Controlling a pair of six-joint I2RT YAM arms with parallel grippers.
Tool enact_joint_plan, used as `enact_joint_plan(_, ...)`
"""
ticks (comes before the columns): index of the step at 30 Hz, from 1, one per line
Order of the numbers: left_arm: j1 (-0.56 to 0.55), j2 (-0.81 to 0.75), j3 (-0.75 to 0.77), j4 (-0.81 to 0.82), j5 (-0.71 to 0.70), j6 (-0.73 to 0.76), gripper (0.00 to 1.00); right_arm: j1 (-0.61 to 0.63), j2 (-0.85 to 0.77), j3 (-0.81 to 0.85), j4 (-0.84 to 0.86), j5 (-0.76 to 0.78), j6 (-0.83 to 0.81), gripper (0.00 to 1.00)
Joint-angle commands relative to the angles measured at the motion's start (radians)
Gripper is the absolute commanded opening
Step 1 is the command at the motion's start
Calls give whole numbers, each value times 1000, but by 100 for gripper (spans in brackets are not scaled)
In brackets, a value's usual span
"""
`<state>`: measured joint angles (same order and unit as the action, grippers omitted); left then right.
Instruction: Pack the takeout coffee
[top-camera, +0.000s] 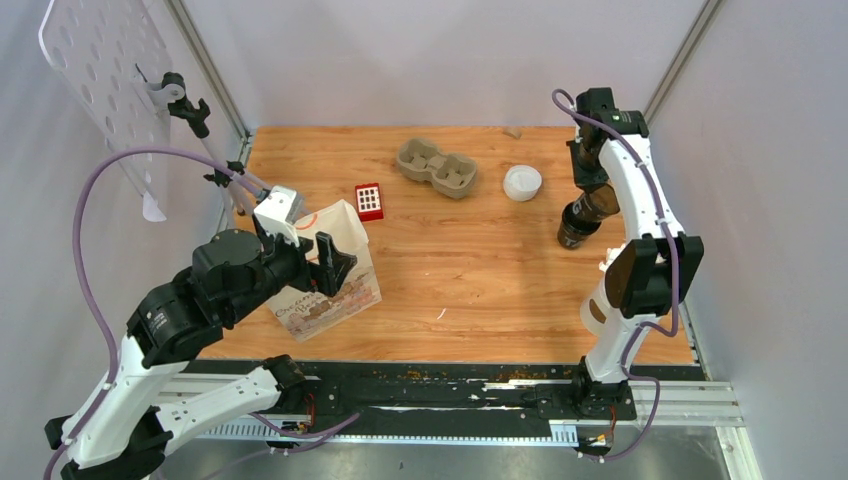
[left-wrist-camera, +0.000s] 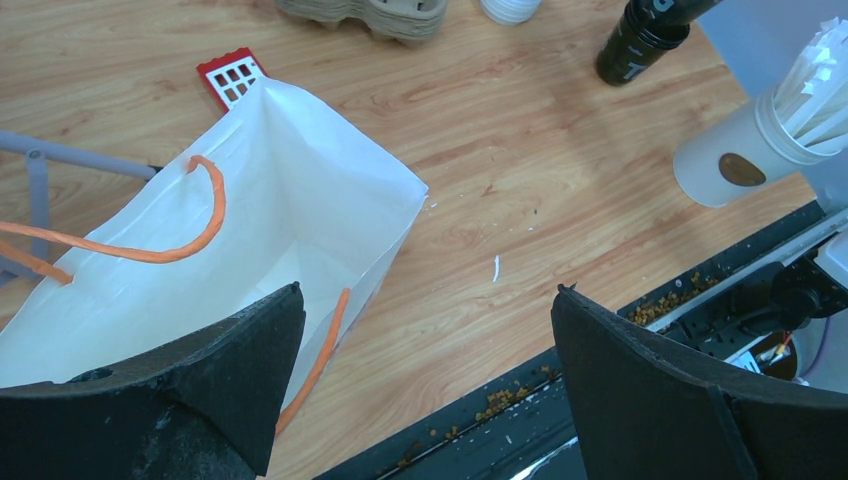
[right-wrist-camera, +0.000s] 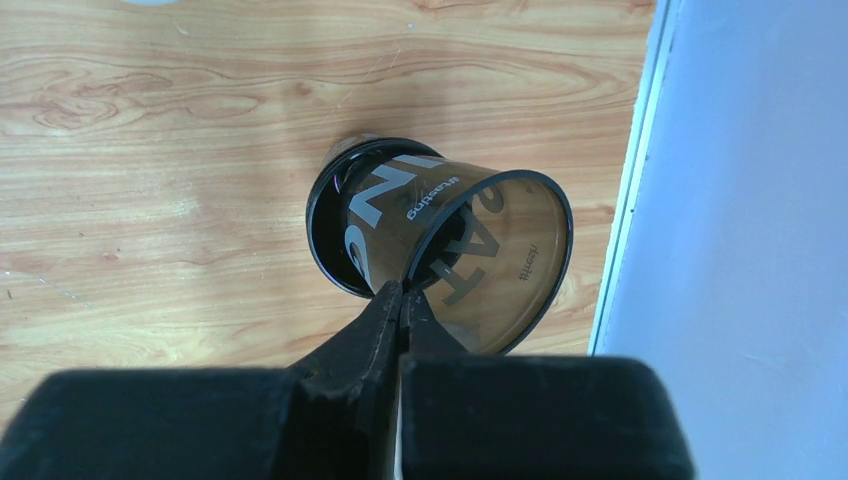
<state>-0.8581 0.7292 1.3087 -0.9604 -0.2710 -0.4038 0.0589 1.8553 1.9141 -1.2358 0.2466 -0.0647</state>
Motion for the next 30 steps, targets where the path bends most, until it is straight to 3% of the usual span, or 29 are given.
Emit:
enact_joint_plan(1, -5, -5, -1, 38, 0, -9, 100, 19, -38, 109, -68, 70, 24, 0)
enact_joint_plan(12, -5, -6, 9, 29, -12, -4, 100, 96, -64, 217, -95, 116, 34, 0)
enact_joint_plan(18, -5, -9, 21, 18, -36, -5, 100, 226, -105, 203, -51, 104, -10, 0)
enact_joint_plan(25, -5, -28, 46, 12, -74, -7, 100, 442, -243, -107, 193, 60, -159, 0)
enact_joint_plan(30, -5, -46, 51, 12, -92, -11, 100, 572, -286, -299, 274, -24, -230, 0)
